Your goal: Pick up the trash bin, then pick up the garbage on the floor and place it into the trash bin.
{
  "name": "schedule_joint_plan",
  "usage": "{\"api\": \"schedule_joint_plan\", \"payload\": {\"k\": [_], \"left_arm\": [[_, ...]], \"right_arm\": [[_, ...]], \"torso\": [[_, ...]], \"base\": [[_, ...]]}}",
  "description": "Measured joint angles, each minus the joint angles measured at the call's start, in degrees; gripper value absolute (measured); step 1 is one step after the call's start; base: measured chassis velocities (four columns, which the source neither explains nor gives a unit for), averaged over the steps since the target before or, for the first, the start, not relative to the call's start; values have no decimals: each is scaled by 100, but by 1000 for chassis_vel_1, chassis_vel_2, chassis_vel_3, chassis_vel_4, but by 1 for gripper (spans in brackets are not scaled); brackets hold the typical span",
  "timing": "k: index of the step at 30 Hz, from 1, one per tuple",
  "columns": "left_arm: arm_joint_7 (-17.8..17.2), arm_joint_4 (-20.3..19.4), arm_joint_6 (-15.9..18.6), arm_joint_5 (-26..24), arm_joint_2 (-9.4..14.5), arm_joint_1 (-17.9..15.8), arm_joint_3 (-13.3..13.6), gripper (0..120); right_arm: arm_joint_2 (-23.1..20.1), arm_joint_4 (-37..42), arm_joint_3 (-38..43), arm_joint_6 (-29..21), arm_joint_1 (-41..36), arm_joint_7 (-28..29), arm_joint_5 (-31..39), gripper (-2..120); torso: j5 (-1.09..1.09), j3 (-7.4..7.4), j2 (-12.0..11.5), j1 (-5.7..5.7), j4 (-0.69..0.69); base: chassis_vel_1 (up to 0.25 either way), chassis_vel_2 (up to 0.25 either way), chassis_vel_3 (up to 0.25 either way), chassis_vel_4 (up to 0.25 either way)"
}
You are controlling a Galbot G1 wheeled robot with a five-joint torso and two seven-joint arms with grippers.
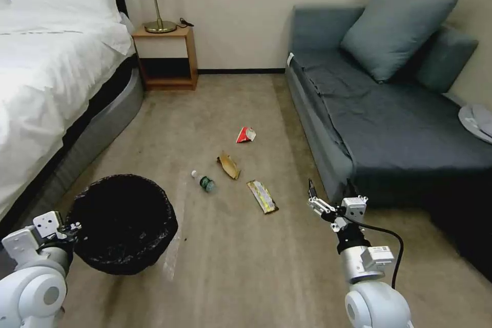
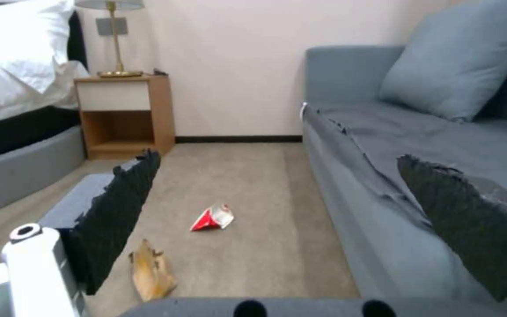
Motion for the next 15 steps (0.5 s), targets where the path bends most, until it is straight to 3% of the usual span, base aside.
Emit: {"api": "schedule_joint_plan", "payload": {"k": [15], "left_arm": [[-15, 10, -2, 51, -52, -60, 130, 3]], "right_arm": [[7, -28, 6, 61, 3, -47, -83, 100]], "torso": [[1, 0, 0, 0, 0]], "base": [[-207, 198, 200, -199]]}}
